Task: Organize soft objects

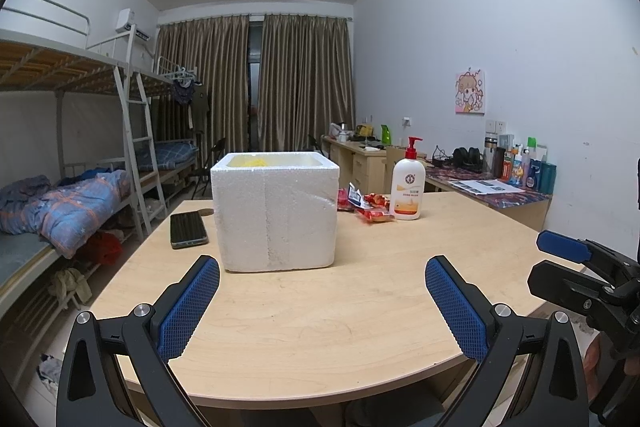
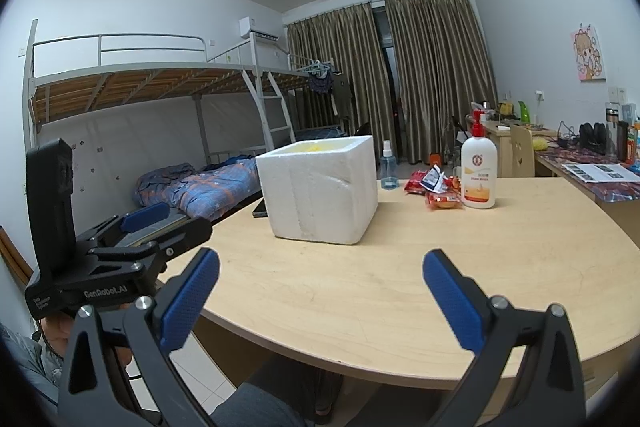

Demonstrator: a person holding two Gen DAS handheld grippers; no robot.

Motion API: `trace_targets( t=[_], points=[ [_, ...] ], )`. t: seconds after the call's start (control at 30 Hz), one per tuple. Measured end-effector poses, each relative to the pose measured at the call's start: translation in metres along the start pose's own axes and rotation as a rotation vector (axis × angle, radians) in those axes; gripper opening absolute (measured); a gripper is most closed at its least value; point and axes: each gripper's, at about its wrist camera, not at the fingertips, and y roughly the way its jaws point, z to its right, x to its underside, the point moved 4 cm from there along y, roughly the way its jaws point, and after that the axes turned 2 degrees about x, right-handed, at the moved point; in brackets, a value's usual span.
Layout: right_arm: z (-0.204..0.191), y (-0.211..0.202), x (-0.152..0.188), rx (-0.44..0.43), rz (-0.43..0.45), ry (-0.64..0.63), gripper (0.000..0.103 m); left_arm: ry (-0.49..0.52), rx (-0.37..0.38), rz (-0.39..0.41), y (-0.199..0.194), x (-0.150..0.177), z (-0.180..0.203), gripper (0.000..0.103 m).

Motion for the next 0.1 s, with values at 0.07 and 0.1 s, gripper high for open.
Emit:
trace_targets(
  t=[0.07,0.1],
  points=[
    [0.0003,0.0004,0.0001,0.000,-0.002,-0.001,0.103,0.000,-0.001,0.003,-0.0004,0.0002,-0.0002,0.103],
    [0.0006,0.0006,0.0006,0.001,-0.002,-0.001,0.103,0.000,-0.005,0.006,-0.0006,0.0008,-0.0008,0.103]
  ],
)
